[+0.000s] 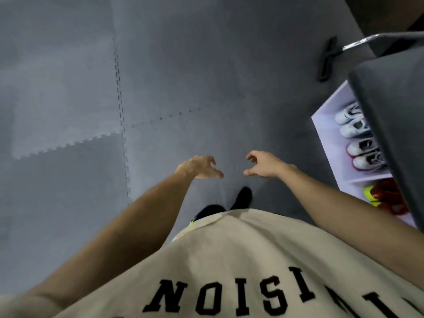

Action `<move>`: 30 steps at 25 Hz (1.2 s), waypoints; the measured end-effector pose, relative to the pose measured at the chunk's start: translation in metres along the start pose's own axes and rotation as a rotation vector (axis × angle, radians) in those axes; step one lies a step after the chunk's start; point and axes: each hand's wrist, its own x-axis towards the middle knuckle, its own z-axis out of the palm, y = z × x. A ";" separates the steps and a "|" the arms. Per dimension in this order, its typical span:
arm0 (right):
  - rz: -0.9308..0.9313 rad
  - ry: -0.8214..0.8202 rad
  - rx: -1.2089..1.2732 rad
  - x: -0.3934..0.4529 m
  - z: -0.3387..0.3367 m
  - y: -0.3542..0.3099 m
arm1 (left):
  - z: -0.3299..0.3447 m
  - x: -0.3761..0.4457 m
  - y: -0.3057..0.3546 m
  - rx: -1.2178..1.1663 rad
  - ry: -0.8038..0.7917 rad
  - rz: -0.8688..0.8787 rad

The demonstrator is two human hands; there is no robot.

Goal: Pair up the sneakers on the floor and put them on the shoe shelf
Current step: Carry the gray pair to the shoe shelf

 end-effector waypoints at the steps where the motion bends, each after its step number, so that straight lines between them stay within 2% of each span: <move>1: -0.005 0.010 -0.008 0.018 -0.022 -0.009 | -0.022 0.013 0.002 -0.010 0.013 -0.016; 9: -0.013 -0.045 -0.039 0.159 -0.145 -0.065 | -0.174 0.119 0.017 -0.082 0.003 -0.003; 14: 0.042 -0.033 -0.055 0.264 -0.243 -0.110 | -0.315 0.199 0.034 -0.058 -0.005 0.039; 18: 0.068 0.050 0.013 0.333 -0.326 -0.141 | -0.426 0.256 0.057 0.003 0.008 0.075; 25: 0.113 0.097 0.105 0.460 -0.465 -0.165 | -0.585 0.378 0.118 0.042 -0.012 0.124; 30: 0.131 0.105 0.070 0.550 -0.597 -0.172 | -0.704 0.453 0.190 0.071 -0.002 0.143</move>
